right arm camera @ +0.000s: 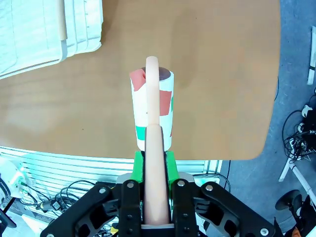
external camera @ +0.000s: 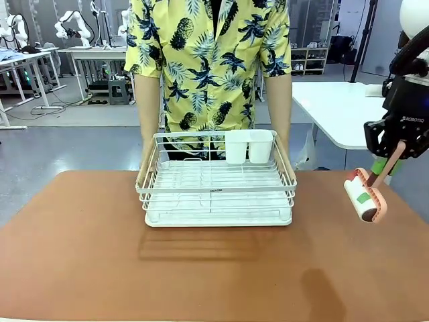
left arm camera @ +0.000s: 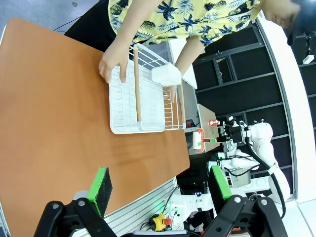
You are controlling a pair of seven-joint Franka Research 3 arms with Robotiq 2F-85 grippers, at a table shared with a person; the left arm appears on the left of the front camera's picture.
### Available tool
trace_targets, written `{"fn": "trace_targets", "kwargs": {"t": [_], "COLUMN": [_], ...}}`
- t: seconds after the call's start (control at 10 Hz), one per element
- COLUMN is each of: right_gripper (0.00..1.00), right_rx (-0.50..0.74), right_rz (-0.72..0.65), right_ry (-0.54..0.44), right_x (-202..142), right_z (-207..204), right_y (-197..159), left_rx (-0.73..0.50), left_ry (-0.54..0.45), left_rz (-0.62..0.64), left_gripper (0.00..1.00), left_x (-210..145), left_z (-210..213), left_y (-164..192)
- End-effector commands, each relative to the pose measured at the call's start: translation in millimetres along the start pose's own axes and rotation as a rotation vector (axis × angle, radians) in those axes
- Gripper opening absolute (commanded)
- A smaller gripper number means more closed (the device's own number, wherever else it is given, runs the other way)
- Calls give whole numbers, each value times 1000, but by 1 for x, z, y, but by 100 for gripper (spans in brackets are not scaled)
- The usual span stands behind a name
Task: Clean the table.
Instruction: Place the Lint Roller down when the Dish drying rack is positioned in the middle of the table.
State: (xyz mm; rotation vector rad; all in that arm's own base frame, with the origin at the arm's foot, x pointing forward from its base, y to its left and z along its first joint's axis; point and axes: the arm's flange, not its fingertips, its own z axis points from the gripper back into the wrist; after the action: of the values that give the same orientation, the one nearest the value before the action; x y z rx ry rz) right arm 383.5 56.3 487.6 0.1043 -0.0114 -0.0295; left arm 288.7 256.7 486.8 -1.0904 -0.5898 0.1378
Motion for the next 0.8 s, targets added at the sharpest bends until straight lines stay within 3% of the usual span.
{"fn": "trace_targets", "kwargs": {"t": [0.0,0.7], "right_gripper": [21,21], "right_rx": [-12,-12], "right_rz": [4,4], "right_ry": [2,2], "right_x": [0,0], "right_z": [3,3], "right_y": [1,1], "left_rx": [-22,-22], "left_ry": [-9,-9], "left_rz": [-15,-15], "left_gripper": [100,100], "left_x": [-1,-1], "left_z": [2,2], "left_y": [-1,-1]}}
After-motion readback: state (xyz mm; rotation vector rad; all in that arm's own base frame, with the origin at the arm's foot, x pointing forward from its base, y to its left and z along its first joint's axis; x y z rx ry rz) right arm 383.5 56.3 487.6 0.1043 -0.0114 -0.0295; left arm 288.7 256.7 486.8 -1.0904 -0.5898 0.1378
